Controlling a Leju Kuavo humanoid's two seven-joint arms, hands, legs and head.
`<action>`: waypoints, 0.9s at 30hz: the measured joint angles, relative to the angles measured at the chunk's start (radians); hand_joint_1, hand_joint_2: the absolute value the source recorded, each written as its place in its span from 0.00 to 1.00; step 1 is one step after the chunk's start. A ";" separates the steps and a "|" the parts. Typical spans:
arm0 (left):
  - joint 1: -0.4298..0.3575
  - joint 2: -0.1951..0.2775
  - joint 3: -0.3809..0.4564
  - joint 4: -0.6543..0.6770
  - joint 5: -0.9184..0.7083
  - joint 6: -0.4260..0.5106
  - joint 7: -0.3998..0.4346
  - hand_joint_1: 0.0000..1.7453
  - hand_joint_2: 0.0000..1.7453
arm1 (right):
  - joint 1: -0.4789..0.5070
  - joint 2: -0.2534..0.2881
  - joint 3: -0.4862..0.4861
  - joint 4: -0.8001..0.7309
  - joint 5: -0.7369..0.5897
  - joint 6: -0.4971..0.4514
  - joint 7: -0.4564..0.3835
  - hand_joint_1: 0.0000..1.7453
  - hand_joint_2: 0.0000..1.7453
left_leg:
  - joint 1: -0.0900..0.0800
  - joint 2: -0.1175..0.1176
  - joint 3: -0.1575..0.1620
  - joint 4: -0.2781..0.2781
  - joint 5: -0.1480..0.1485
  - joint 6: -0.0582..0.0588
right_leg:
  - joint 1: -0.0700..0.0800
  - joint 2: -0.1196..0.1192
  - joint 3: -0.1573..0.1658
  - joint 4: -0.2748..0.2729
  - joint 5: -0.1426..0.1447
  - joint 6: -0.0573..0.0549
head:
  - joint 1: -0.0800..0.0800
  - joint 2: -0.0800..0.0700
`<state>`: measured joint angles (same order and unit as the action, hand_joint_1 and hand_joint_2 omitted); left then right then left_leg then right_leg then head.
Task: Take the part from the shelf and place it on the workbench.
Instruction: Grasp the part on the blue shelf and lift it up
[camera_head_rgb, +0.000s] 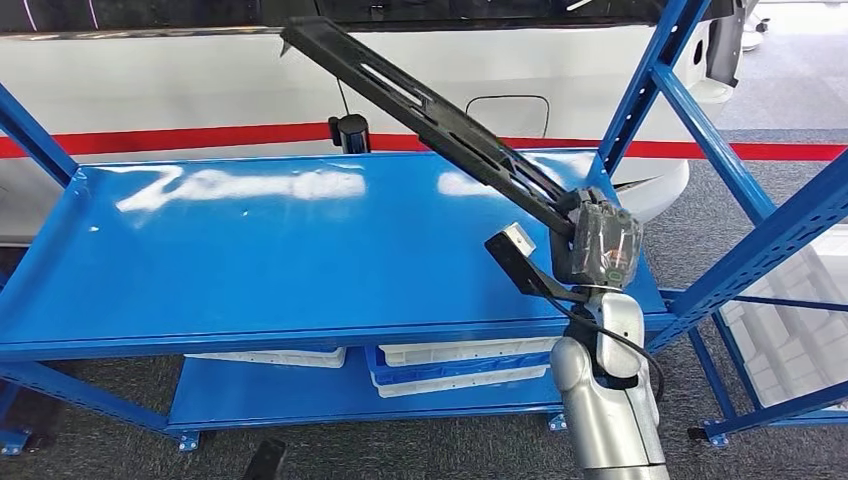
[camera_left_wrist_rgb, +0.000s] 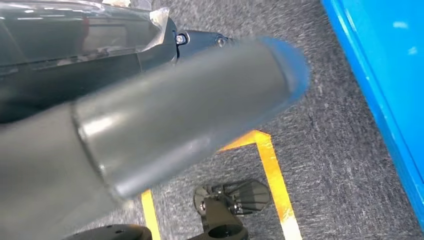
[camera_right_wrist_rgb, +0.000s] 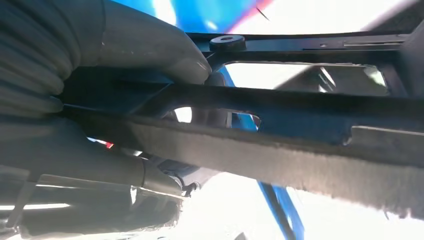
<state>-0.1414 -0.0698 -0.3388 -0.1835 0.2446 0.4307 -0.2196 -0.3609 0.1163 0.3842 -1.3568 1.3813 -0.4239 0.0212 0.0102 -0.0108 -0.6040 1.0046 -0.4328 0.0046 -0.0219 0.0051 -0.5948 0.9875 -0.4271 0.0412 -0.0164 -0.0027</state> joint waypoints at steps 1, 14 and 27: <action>0.000 0.000 0.000 0.000 -0.004 0.000 -0.002 0.00 1.00 | 0.001 -0.001 0.000 -0.036 -0.018 -0.002 -0.006 1.00 1.00 | 0.000 0.000 0.000 0.000 0.000 0.000 | 0.000 0.000 0.000 0.000 0.000 0.000 | 0.000 0.000; 0.027 -0.004 0.079 0.000 0.118 -0.131 0.009 0.00 1.00 | -0.009 -0.025 0.021 -0.341 -0.590 0.004 -0.174 1.00 1.00 | 0.000 0.000 -0.001 0.000 -0.001 0.001 | 0.000 0.000 0.001 -0.001 0.000 0.001 | 0.000 0.000; 0.030 -0.009 0.098 0.000 0.097 -0.126 0.030 0.00 1.00 | 0.021 -0.080 0.014 -0.404 -0.739 0.032 -0.217 1.00 1.00 | 0.009 0.007 0.001 -0.036 0.041 0.021 | -0.021 -0.005 0.002 0.114 -0.080 0.033 | 0.004 0.000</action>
<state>-0.1113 -0.0791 -0.2411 -0.1834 0.3419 0.3043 -0.1899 -0.3402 0.0364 0.3982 -1.7607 0.6423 -0.3919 -0.1957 0.0189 -0.0037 -0.6031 0.9690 -0.3913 0.0251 -0.0424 0.0001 -0.5933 1.1016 -0.5070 0.0742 -0.0129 -0.0027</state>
